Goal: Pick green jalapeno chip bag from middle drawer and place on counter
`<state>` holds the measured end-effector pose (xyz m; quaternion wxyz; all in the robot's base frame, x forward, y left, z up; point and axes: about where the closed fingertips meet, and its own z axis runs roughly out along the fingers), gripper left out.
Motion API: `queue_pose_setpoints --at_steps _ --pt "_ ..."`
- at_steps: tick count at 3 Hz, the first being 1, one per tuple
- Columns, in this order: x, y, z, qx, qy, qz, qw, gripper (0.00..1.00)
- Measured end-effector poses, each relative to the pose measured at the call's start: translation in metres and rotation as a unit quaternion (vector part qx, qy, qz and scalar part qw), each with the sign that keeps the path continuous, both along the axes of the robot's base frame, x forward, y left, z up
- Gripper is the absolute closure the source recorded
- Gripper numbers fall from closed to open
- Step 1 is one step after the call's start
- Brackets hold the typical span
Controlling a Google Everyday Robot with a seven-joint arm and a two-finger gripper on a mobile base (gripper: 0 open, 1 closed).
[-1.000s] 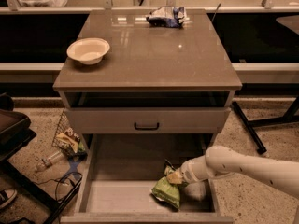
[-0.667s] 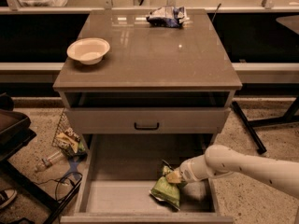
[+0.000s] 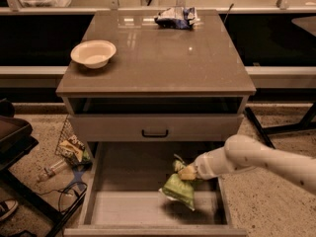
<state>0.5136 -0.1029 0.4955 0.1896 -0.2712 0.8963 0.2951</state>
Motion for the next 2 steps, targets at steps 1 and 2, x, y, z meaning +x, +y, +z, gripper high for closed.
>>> queue_pose_setpoints --at_steps 1,2 --pt "0.005 -0.025 0.052 0.005 0.029 -0.014 0.9995 1.00" --pt "0.014 -0.072 0.117 0.013 0.037 -0.041 0.9984 1.00"
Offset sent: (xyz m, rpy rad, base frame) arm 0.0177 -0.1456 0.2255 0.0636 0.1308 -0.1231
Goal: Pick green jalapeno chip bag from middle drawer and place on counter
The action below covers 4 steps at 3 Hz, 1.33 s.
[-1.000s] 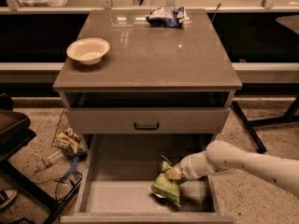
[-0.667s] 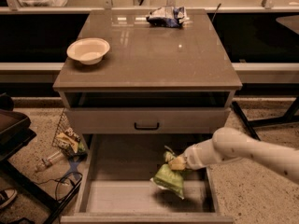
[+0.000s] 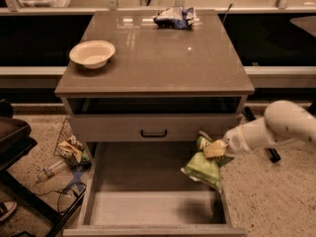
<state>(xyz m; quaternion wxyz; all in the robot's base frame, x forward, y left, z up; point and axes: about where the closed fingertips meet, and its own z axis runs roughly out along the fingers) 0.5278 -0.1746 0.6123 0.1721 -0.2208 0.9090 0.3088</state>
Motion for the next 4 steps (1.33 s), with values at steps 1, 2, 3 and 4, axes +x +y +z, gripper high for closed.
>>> queue_pose_setpoints --at_steps 1,2,3,4 --pt "0.008 -0.042 0.078 0.006 -0.003 -0.015 0.9999 1.00" --pt "0.009 -0.065 0.136 0.010 -0.010 -0.020 0.9997 1.00" --pt "0.006 -0.081 0.192 0.007 -0.028 -0.025 0.9993 1.00" --pt "0.006 -0.081 0.192 0.007 -0.028 -0.025 0.9993 1.00"
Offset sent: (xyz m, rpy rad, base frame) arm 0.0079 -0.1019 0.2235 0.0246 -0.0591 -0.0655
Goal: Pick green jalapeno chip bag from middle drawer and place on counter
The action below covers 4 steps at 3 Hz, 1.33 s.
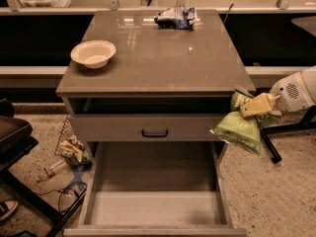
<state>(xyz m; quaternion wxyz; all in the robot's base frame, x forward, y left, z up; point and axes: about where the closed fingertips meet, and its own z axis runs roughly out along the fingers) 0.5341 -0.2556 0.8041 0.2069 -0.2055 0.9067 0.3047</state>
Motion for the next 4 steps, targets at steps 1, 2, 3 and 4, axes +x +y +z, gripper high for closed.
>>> queue_pose_setpoints --at_steps 1,2,3,4 --pt "0.012 0.003 0.009 0.000 -0.005 0.000 1.0000 1.00" --pt "0.038 0.002 0.045 0.006 -0.004 -0.025 0.9997 1.00" --pt "0.075 -0.009 0.085 0.005 0.030 -0.081 0.9962 1.00" --pt "0.104 -0.020 0.101 0.001 0.052 -0.124 0.9909 1.00"
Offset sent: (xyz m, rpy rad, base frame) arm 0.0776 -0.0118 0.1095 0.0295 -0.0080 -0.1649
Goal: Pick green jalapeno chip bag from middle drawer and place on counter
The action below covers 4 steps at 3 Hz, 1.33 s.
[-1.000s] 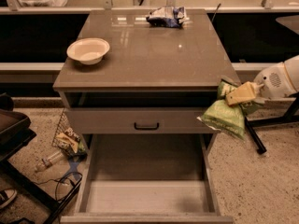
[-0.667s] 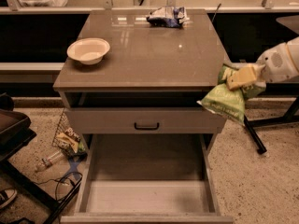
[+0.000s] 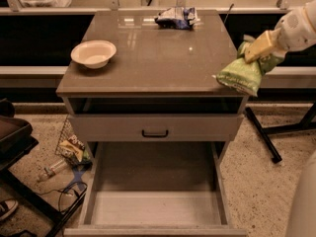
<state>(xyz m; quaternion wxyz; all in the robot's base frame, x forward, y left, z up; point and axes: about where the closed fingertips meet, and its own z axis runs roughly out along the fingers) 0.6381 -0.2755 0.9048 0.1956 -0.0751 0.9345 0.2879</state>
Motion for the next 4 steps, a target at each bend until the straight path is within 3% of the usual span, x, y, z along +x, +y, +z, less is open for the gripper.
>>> queue_pose_setpoints --at_steps 1,2,3,4 --pt "0.050 0.001 0.007 0.021 -0.018 -0.047 0.9985 1.00" --pt "0.106 0.005 0.022 0.049 -0.075 -0.098 0.9911 1.00" --pt "0.168 0.008 0.025 0.101 -0.139 -0.158 0.9725 1.00" --pt "0.201 0.016 0.006 0.150 -0.156 -0.188 0.9580 1.00"
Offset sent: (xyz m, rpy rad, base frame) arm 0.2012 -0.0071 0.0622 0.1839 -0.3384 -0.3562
